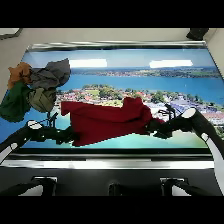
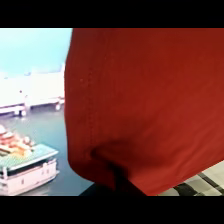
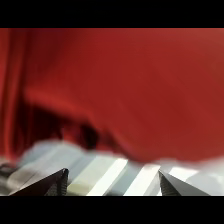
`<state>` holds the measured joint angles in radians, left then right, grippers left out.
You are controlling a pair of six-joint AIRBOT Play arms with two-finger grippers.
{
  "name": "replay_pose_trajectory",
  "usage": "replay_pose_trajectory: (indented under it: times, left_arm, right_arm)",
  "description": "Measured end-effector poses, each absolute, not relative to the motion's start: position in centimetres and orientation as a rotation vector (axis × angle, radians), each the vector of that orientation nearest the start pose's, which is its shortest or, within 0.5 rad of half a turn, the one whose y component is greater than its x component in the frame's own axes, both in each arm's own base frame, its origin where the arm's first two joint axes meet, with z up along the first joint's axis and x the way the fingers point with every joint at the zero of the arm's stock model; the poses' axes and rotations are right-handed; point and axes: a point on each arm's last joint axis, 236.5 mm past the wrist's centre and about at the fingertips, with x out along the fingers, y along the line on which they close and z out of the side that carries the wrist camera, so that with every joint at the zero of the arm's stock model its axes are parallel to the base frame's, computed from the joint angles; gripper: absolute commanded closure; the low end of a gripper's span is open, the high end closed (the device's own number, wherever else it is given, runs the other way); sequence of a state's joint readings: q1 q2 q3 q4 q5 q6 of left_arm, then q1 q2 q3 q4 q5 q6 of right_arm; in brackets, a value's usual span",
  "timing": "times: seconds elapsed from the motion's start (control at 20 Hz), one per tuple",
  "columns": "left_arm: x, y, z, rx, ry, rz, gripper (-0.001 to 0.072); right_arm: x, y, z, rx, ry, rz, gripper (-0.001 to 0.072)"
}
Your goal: Fold the shirts.
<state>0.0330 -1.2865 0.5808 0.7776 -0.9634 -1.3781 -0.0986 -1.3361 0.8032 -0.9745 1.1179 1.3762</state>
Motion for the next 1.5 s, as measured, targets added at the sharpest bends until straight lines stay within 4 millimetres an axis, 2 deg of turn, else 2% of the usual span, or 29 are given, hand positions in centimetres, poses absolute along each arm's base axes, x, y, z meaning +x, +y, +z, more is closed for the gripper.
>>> replay_pose_trajectory:
  times: [0.05, 0.1, 0.15, 0.2, 0.35, 0.45, 0.5, 0.6, 0.7, 0.75, 0.8, 0.85, 0.9, 0.95, 1.05, 1.1, 1.2, 1.3, 1.4, 1.5]
  left_arm:
    - [26.8, -13.0, -11.0, -0.752, 1.512, -0.236, 0.0677]
    - [27.0, -13.0, -10.8, -0.752, 1.502, -0.235, 0.0677]
    - [27.2, -12.9, -10.7, -0.746, 1.489, -0.233, 0.0677]
    - [27.5, -12.8, -10.6, -0.735, 1.476, -0.237, 0.0678]
    - [28.7, -12.7, -9.2, -0.696, 1.428, -0.275, 0.068]
    - [30.7, -13.0, -5.7, -0.649, 1.341, -0.349, 0.068]
    - [32.4, -13.1, -3.1, -0.618, 1.263, -0.384, 0.068]
    - [36.1, -13.0, 5.0, -0.539, 1.041, -0.446, 0.068]
    - [38.7, -12.7, 17.0, -0.446, 0.736, -0.497, 0.068]
    - [38.9, -12.5, 24.2, -0.4, 0.56, -0.514, 0.068]
    - [38.0, -12.3, 30.8, -0.358, 0.397, -0.524, 0.068]
    - [36.1, -12.0, 37.6, -0.319, 0.231, -0.532, 0.068]
    - [33.7, -11.7, 43.1, -0.29, 0.086, -0.533, 0.068]
    - [30.7, -11.4, 48.0, -0.279, -0.045, -0.532, 0.068]
    - [25.4, -11.1, 53.7, -0.272, -0.203, -0.539, 0.068]
    - [23.2, -11.0, 55.4, -0.273, -0.256, -0.544, 0.068]
    - [20.5, -10.7, 57.4, -0.268, -0.325, -0.539, 0.068]
    - [19.4, -10.4, 58.1, -0.252, -0.35, -0.52, 0.068]
    - [20.5, -9.7, 57.0, -0.232, -0.302, -0.472, 0.068]
    - [23.4, -8.8, 54.0, -0.211, -0.184, -0.411, 0.068]
  right_arm:
    - [30.6, 9.6, -8.9, 0.561, 1.513, 0.264, 0.0177]
    - [31.1, 10.1, -9.2, 0.559, 1.498, 0.256, 0.0325]
    - [31.9, 10.3, -9.7, 0.559, 1.472, 0.24, 0.0566]
    - [32.5, 10.4, -10.0, 0.548, 1.452, 0.224, 0.0667]
    - [34.2, 10.6, -9.2, 0.55, 1.399, 0.212, 0.0669]
    - [35.9, 10.9, -6.2, 0.526, 1.321, 0.25, 0.0669]
    - [37.1, 11.1, -3.2, 0.504, 1.247, 0.278, 0.0669]
    - [40.1, 11.1, 4.6, 0.454, 1.031, 0.325, 0.0667]
    - [42.3, 10.4, 16.5, 0.38, 0.704, 0.354, 0.0668]
    - [42.3, 9.8, 23.8, 0.341, 0.507, 0.355, 0.0668]
    - [41.3, 9.1, 30.2, 0.304, 0.335, 0.349, 0.0668]
    - [39.2, 8.4, 36.8, 0.271, 0.162, 0.342, 0.0668]
    - [36.5, 7.9, 42.0, 0.248, 0.02, 0.336, 0.0667]
    - [33.3, 7.4, 46.7, 0.233, -0.112, 0.333, 0.0667]
    - [27.9, 6.8, 52.2, 0.222, -0.276, 0.331, 0.0667]
    - [26.0, 6.6, 53.6, 0.226, -0.322, 0.33, 0.0667]
    - [23.1, 6.4, 55.8, 0.243, -0.396, 0.333, 0.0668]
    - [21.7, 6.1, 56.9, 0.251, -0.436, 0.33, 0.0668]
    - [22.2, 6.0, 56.7, 0.25, -0.427, 0.322, 0.0668]
    - [24.4, 6.0, 55.6, 0.251, -0.376, 0.315, 0.0667]
